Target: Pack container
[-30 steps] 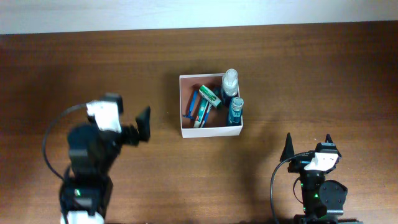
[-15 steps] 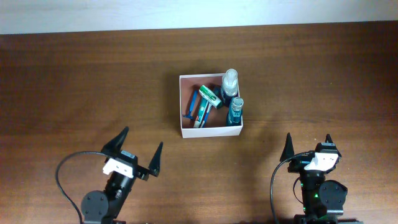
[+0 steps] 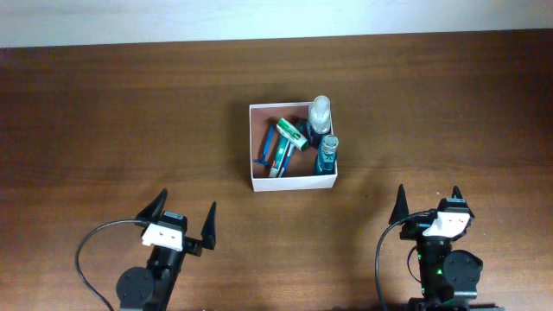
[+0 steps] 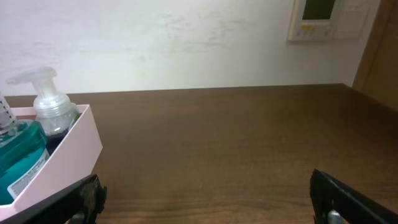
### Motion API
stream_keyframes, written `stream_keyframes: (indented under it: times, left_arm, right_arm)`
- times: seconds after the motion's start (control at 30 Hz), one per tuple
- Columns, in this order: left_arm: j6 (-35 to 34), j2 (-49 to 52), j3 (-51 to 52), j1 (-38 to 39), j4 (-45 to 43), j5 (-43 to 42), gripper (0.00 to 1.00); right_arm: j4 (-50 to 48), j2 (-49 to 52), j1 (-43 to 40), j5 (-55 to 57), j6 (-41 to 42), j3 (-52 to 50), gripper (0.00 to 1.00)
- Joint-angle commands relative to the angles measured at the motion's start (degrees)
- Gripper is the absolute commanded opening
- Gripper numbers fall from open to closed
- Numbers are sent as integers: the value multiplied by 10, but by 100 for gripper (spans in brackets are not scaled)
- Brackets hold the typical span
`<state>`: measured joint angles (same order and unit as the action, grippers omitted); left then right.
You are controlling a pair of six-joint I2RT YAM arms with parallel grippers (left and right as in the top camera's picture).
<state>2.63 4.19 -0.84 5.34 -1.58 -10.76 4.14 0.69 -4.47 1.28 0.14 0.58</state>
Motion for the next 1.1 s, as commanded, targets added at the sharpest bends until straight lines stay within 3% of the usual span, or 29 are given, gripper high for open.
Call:
stream_keyframes:
  times: [0.0,1.07]
  left_arm:
    - [9,-31,3,1,38,52,99]
    - [9,-39,3,1,59,61,99]
  right_arm:
    - [4,-5,-4,5,1,-3,98]
    - [4,-5,-4,5,1,-3,98]
